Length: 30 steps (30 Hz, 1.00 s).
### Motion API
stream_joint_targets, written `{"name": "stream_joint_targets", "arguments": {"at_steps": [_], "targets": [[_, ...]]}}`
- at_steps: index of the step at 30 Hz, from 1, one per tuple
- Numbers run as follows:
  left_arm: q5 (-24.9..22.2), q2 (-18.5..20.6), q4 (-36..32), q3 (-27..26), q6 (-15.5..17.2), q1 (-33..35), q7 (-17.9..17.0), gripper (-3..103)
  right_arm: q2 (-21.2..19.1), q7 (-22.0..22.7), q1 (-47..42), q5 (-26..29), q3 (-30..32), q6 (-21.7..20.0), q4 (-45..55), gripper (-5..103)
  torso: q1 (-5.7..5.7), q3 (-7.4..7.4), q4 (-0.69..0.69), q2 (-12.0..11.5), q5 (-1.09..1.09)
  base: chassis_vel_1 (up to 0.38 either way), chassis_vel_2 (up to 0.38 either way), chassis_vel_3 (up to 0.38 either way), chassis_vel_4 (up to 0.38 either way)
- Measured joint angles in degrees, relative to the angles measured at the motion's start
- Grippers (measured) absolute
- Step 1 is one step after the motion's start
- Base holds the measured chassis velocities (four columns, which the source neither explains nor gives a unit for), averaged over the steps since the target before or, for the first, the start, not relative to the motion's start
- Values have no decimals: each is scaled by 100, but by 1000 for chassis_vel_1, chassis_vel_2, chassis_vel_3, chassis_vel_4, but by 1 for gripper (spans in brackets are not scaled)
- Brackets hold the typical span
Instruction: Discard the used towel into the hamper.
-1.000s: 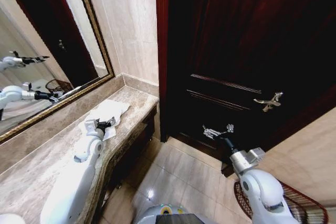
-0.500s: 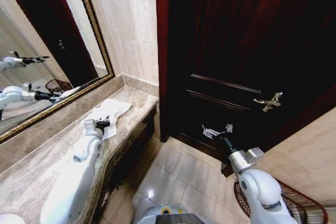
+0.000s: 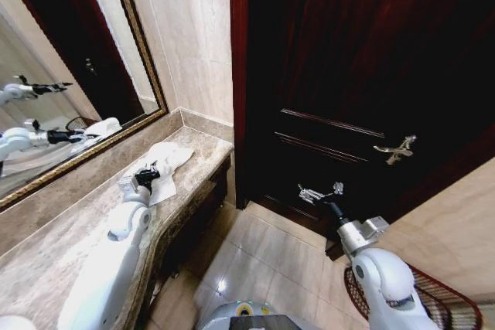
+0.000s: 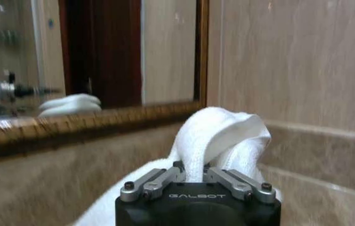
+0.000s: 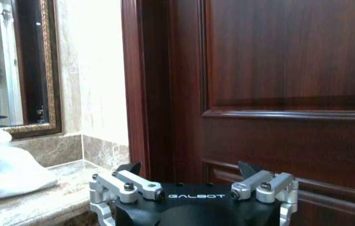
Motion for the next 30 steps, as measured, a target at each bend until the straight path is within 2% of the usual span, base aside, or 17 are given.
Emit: {"name": "stream_joint_targets", "arguments": {"at_steps": [6,10,14,16,17,19,20,22,23,24,27,30], "targets": [[-27,140,-414,-277,-181,372,25,7,-27,35,26,21,-20,1,28,100,0,0,1,0,0,0,0,0,0],[-37,256,-965,-462,-352,776,-43,7,-64,112,101,47,-43,-68,92,100,0,0,1,0,1,0,0,0,0],[-116,263,-1441,-523,-358,965,-207,7,-93,165,173,75,-63,-119,98,100,0,0,1,0,1,0,0,0,0],[-188,264,-2029,-637,-258,1194,-316,7,-172,220,213,140,-51,-150,109,100,0,0,1,0,3,0,0,0,0],[-188,264,-2029,-637,-258,1194,-316,7,-172,220,213,140,-51,-150,109,100,0,0,1,0,3,0,0,0,0],[-225,229,-2580,-842,-158,1498,-354,7,-251,267,202,292,7,-203,188,100,0,-1,0,0,4,0,0,0,0],[-225,229,-2580,-842,-158,1498,-354,7,-251,267,202,292,7,-203,188,100,0,-1,0,0,4,0,0,0,0],[-371,114,-3115,-1253,-108,1978,-378,7,-316,367,193,436,50,-308,297,100,0,-1,-1,0,0,0,0,0,0],[-371,114,-3115,-1253,-108,1978,-378,7,-316,367,193,436,50,-308,297,100,0,-1,-1,0,0,0,0,0,0],[-544,74,-3349,-1592,-136,2326,-378,7,-349,385,198,455,62,-338,341,100,-1,-1,2,0,3,0,0,0,0],[-854,48,-3449,-2188,-346,2820,-381,7,-364,387,209,419,87,-341,393,100,-1,-1,4,1,1,0,0,0,0],[-1102,96,-3451,-2402,-424,2921,-424,7,-308,413,179,383,109,-348,479,100,-1,-1,3,0,2,0,0,0,0]]}}
